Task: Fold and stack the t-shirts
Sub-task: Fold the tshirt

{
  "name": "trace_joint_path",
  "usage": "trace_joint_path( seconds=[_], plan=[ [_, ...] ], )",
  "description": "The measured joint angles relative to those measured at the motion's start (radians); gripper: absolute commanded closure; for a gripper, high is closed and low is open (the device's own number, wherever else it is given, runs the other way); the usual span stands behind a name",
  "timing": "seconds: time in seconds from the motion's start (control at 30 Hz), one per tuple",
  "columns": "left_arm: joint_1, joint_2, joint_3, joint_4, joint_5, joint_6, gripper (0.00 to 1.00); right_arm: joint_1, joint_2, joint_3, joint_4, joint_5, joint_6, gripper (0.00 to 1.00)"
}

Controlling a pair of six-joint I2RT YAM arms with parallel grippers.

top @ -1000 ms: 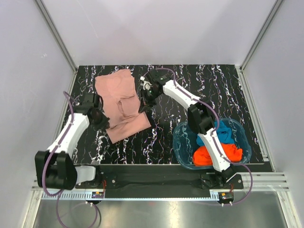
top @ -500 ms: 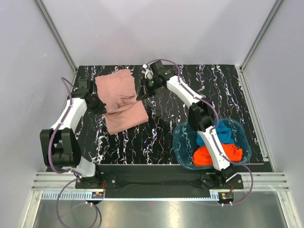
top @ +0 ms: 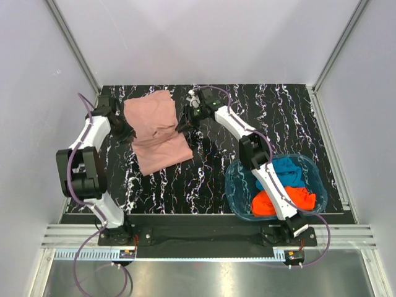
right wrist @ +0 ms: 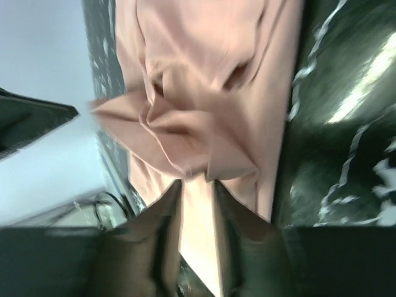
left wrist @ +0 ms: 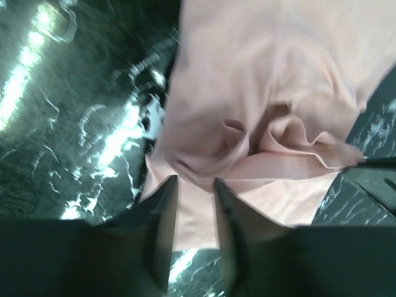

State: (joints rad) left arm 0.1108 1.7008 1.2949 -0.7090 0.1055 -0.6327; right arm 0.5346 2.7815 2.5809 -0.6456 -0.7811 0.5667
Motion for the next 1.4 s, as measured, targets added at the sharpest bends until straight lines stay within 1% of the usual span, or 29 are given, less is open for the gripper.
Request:
trace_joint_path(
  seconds=[0.03, 0.07, 0.1, 0.13, 0.17, 0.27, 0.37, 0.43, 0.5, 0.57, 0.63, 0.67, 0.7, 0.77, 0.8, 0.83, 0.87, 0.9, 0.97, 1.07, 1.17, 1.33, 1.4],
  plan=[
    [0.010, 0.016, 0.014, -0.002, -0.001, 0.005, 0.52, -0.007, 0.013, 0.011, 0.021, -0.003, 0.024, 0.60],
    [0.019, 0.037, 0.039, -0.009, 0.000, 0.014, 0.47, -0.016, 0.023, 0.021, 0.042, -0.006, 0.047, 0.56],
    [0.028, 0.062, 0.071, -0.012, 0.000, 0.021, 0.45, -0.027, 0.032, 0.035, 0.059, -0.007, 0.069, 0.45],
    [0.034, 0.087, 0.104, -0.014, 0.000, 0.033, 0.44, -0.041, 0.038, 0.046, 0.079, -0.008, 0.096, 0.39],
    [0.040, 0.104, 0.132, -0.015, -0.001, 0.042, 0.44, -0.056, 0.041, 0.055, 0.100, -0.010, 0.120, 0.37],
    [0.048, 0.108, 0.179, -0.016, -0.006, 0.076, 0.43, -0.106, 0.037, 0.073, 0.156, -0.018, 0.168, 0.37],
    [0.049, 0.045, 0.158, -0.002, 0.017, 0.105, 0.44, -0.146, 0.015, 0.051, 0.168, -0.024, 0.184, 0.38],
    [0.049, -0.013, 0.114, 0.018, 0.056, 0.117, 0.47, -0.158, -0.023, -0.010, 0.167, -0.025, 0.175, 0.41],
    [0.049, -0.072, 0.049, 0.049, 0.124, 0.124, 0.48, -0.153, -0.071, -0.085, 0.148, -0.029, 0.155, 0.41],
    [0.049, -0.120, -0.037, 0.098, 0.194, 0.125, 0.45, -0.137, -0.107, -0.134, 0.118, -0.034, 0.119, 0.39],
    [0.048, -0.135, -0.109, 0.125, 0.253, 0.126, 0.43, -0.108, -0.127, -0.151, 0.083, -0.037, 0.070, 0.39],
    [0.047, -0.135, -0.141, 0.140, 0.277, 0.127, 0.43, -0.091, -0.134, -0.156, 0.070, -0.038, 0.048, 0.41],
    [0.047, -0.132, -0.163, 0.150, 0.297, 0.127, 0.43, -0.074, -0.140, -0.164, 0.063, -0.044, 0.029, 0.45],
    [0.047, -0.123, -0.206, 0.190, 0.356, 0.124, 0.49, -0.043, -0.151, -0.190, 0.058, -0.054, 0.007, 0.57],
    [0.047, -0.113, -0.214, 0.206, 0.390, 0.119, 0.53, -0.030, -0.154, -0.203, 0.059, -0.061, 0.003, 0.60],
    [0.047, -0.095, -0.215, 0.229, 0.421, 0.113, 0.59, -0.019, -0.154, -0.216, 0.058, -0.072, 0.002, 0.64],
    [0.047, -0.074, -0.214, 0.261, 0.449, 0.104, 0.60, -0.011, -0.154, -0.226, 0.058, -0.079, 0.003, 0.71],
    [0.047, -0.047, -0.212, 0.288, 0.473, 0.098, 0.62, -0.006, -0.154, -0.235, 0.057, -0.085, 0.002, 0.76],
    [0.047, 0.017, -0.202, 0.328, 0.501, 0.084, 0.64, -0.002, -0.154, -0.246, 0.056, -0.101, 0.004, 0.80],
    [0.047, 0.119, -0.171, 0.356, 0.522, 0.073, 0.65, 0.002, -0.154, -0.264, 0.072, -0.117, 0.005, 0.83],
    [0.047, 0.210, -0.106, 0.364, 0.529, 0.071, 0.66, 0.006, -0.158, -0.332, 0.100, -0.128, 0.004, 0.84],
    [0.048, 0.295, 0.011, 0.359, 0.541, 0.071, 0.65, 0.015, -0.163, -0.472, 0.103, -0.127, -0.008, 0.85],
    [0.050, 0.317, 0.057, 0.359, 0.543, 0.074, 0.65, 0.015, -0.174, -0.508, 0.105, -0.154, -0.010, 0.85]
  ],
)
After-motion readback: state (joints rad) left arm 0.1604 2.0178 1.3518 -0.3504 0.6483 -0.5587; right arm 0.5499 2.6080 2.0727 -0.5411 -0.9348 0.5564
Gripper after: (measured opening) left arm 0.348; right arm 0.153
